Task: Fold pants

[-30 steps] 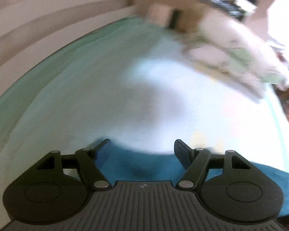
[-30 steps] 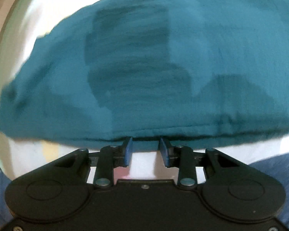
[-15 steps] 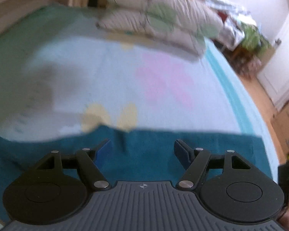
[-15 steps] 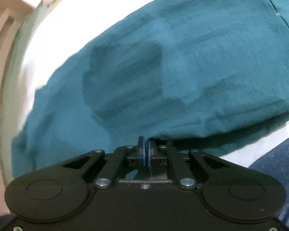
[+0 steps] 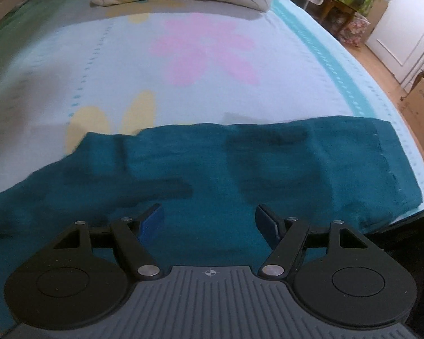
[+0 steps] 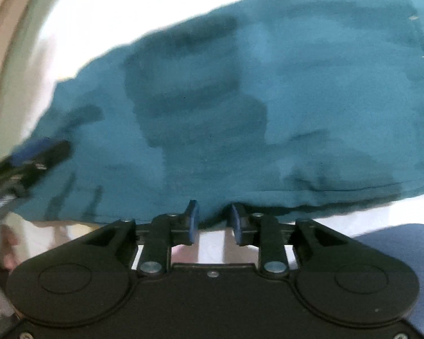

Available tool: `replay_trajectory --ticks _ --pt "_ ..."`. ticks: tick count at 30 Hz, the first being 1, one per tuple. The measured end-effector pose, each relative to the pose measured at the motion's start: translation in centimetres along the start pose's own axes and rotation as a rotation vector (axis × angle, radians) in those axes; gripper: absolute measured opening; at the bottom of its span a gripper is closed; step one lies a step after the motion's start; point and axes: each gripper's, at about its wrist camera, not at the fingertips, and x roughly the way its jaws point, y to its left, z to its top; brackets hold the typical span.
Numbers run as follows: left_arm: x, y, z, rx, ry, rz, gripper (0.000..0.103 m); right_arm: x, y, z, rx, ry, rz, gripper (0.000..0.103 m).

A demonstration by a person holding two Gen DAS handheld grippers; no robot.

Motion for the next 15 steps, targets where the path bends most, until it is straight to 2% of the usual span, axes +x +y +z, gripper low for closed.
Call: replay_trajectory --ticks 3,6,8,11,15 --pt "1.4 -2.4 0.1 0.017 0.002 -0.015 0.070 -4.6 -2.3 -0.3 0.026 -0.125 0.022 0.038" --pt "3.1 -5.0 0.2 0.053 0.009 -0.023 0.070 -8.3 -5.4 0.0 0.061 -0.242 -0.004 0.038" --pt "4.1 -6.6 0.1 0.073 0.015 -0.027 0.070 -10.4 -8.1 0.0 0.098 -0.313 -0.042 0.045" --pt "5.2 -8.5 -0.1 0.097 0.017 -0.035 0.070 -11.9 -12.6 0.0 0.188 -0.360 -0.102 0.050" --pt "6.4 -10.2 -0.8 0.134 0.041 -0.042 0.070 -11.2 -17.3 -0.3 0.268 -0.359 -0.207 0.050"
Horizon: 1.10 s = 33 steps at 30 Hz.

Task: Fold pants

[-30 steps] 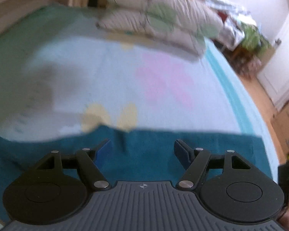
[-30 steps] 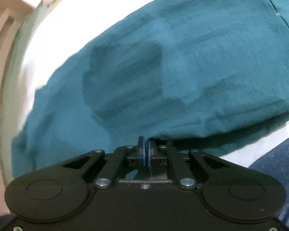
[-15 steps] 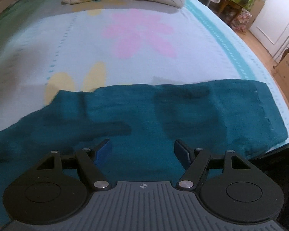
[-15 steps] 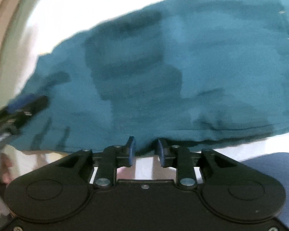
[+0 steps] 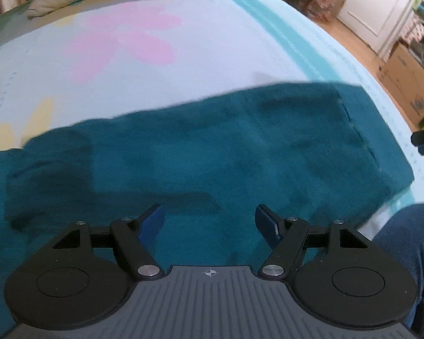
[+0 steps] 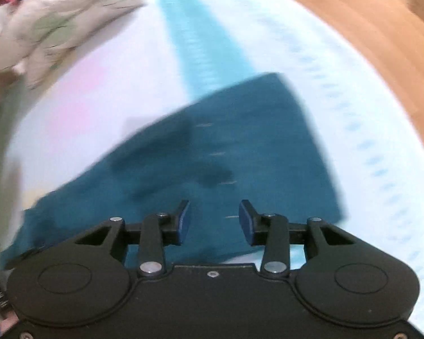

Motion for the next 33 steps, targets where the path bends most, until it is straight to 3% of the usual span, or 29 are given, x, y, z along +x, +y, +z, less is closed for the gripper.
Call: replay_trajectory --ticks 2,6,8,13,20,26,30,31,33 --pt "1.0 -0.6 -0.3 0.042 0.032 0.015 0.070 0.9 -2.5 0.0 0.049 0.011 -0.053 0.051" --pt "3.3 -1.2 -1.9 0.131 0.132 0.046 0.070 2.7 -5.8 -0.9 0.173 0.040 -0.054 0.051" --pt "3.1 -1.5 -2.6 0.174 0.095 0.057 0.071 3.4 -7.0 -1.3 0.200 0.042 -0.058 0.051" --pt "3.0 -0.7 -2.8 0.138 0.089 0.041 0.071 5.0 -7.8 -1.9 0.250 0.022 -0.070 0.052" --pt "3.2 -0.5 -2.3 0.118 0.091 0.034 0.071 5.9 -9.4 -1.0 0.237 -0.045 0.078 0.064" --pt "2.9 0.2 -2.4 0.096 0.094 0.022 0.071 7.0 -10.8 -0.2 0.133 -0.071 0.259 0.064" --pt "2.8 0.3 -2.2 0.095 0.098 0.028 0.071 7.5 -10.7 0.6 0.085 -0.055 0.334 0.064" --pt "2.7 0.3 -2.2 0.093 0.098 0.029 0.071 7.6 -10.6 0.8 0.070 -0.053 0.348 0.064" --pt "2.6 0.3 -2.2 0.094 0.098 0.029 0.071 7.8 -10.1 1.0 0.029 -0.045 0.345 0.048"
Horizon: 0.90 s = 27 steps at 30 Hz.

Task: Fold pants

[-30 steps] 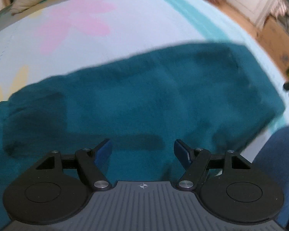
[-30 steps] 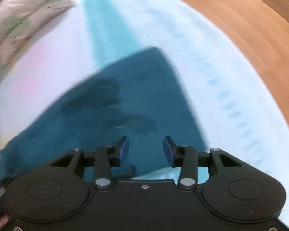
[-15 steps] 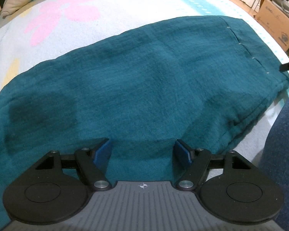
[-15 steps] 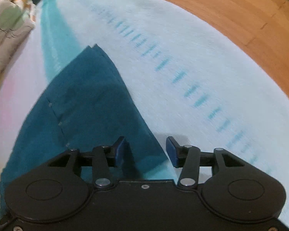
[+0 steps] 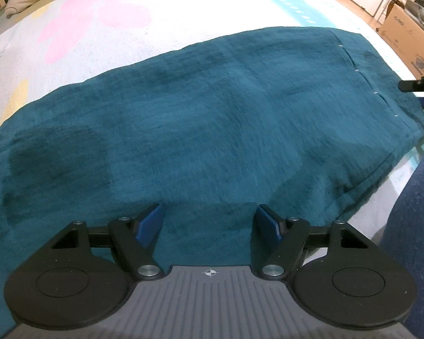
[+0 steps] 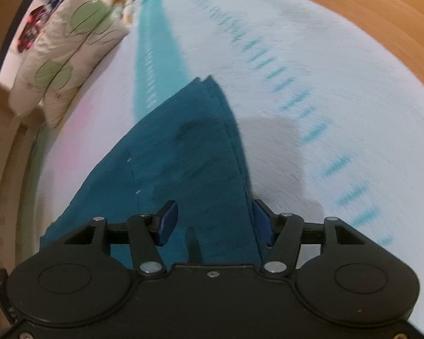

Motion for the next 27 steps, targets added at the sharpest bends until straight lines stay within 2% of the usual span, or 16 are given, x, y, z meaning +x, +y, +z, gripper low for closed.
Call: replay_trajectory --ticks 1,3,6,7,10,13,17,20,21,24,27 --pt "0.0 0.0 0.0 0.000 0.000 0.000 0.071 0.5 0.2 0.0 -0.017 0.023 -0.013 0.013" --pt "0.0 0.0 0.0 0.002 0.000 0.000 0.071 0.9 0.8 -0.3 -0.023 0.033 -0.011 0.015" --pt "-0.3 0.0 0.3 -0.009 0.006 0.001 0.071 -0.2 3.2 -0.3 -0.121 0.032 -0.121 0.012" --pt "-0.6 0.1 0.6 -0.018 0.001 0.001 0.071 -0.8 3.6 -0.1 -0.139 0.018 -0.133 0.012" --pt "-1.0 -0.1 1.8 -0.043 -0.032 -0.014 0.071 -1.4 3.1 0.5 -0.091 0.023 -0.125 0.011" --pt "-0.8 -1.1 2.9 -0.035 -0.038 -0.062 0.071 -0.4 3.7 0.4 -0.123 0.044 -0.166 0.012" --pt "-0.1 -3.9 3.3 0.084 -0.022 -0.114 0.071 0.5 4.2 0.3 -0.119 0.053 -0.183 0.012" --pt "1.3 -5.5 2.6 0.184 0.041 -0.134 0.071 0.6 3.9 0.3 -0.106 0.065 -0.186 0.013" --pt "1.2 -5.5 2.4 0.189 0.021 -0.131 0.071 0.6 3.9 0.3 -0.097 0.067 -0.185 0.013" --pt "1.1 -4.6 2.6 0.139 0.033 -0.165 0.070 0.5 3.6 0.3 -0.074 0.068 -0.180 0.013" --pt "0.5 -3.5 3.1 0.067 -0.006 -0.133 0.070 0.4 3.9 0.5 -0.069 0.058 -0.180 0.013"
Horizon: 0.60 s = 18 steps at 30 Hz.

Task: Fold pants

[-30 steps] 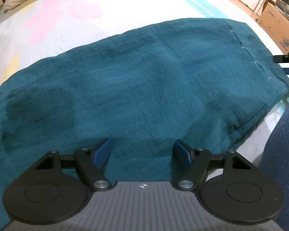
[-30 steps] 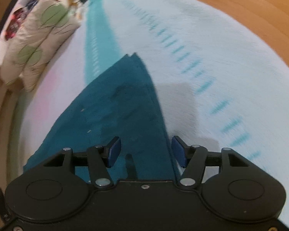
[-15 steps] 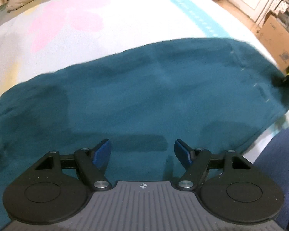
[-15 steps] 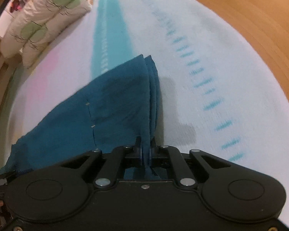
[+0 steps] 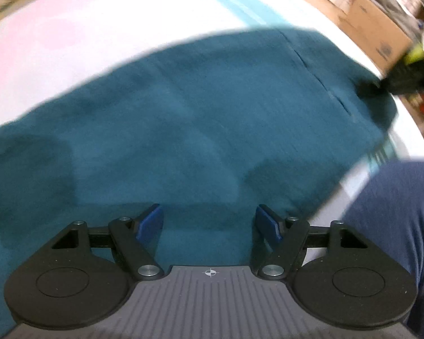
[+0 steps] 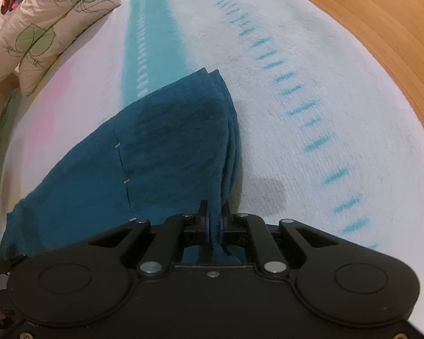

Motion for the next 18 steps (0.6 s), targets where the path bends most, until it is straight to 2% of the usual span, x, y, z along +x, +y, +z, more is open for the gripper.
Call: replay_trajectory --ticks 3,6,8,10,11,14,18 --pt "-0.5 0.8 0.8 -0.063 -0.055 0.014 0.070 -1.2 0.8 0.2 -0.011 -0.027 -0.002 0.013" --pt "0.5 0.3 1.1 -0.080 -0.047 -0.024 0.070 -2.5 2.1 0.6 -0.026 -0.051 0.001 0.013" --pt "1.9 -0.8 0.9 -0.008 -0.006 -0.019 0.071 -3.6 3.5 0.9 -0.045 -0.070 0.003 0.013" --pt "2.4 -2.5 0.5 0.126 -0.013 0.035 0.074 -4.8 5.4 1.3 -0.073 -0.090 0.009 0.013" --pt "2.3 -2.8 0.4 0.147 -0.014 0.038 0.073 -5.3 6.5 1.4 -0.087 -0.100 0.012 0.013" --pt "1.4 -1.0 0.7 0.068 -0.004 -0.019 0.072 -6.7 10.2 1.8 -0.138 -0.123 0.032 0.013" --pt "-1.3 3.9 0.5 -0.098 -0.034 0.015 0.071 -8.0 16.5 1.7 -0.238 -0.150 0.091 0.013"
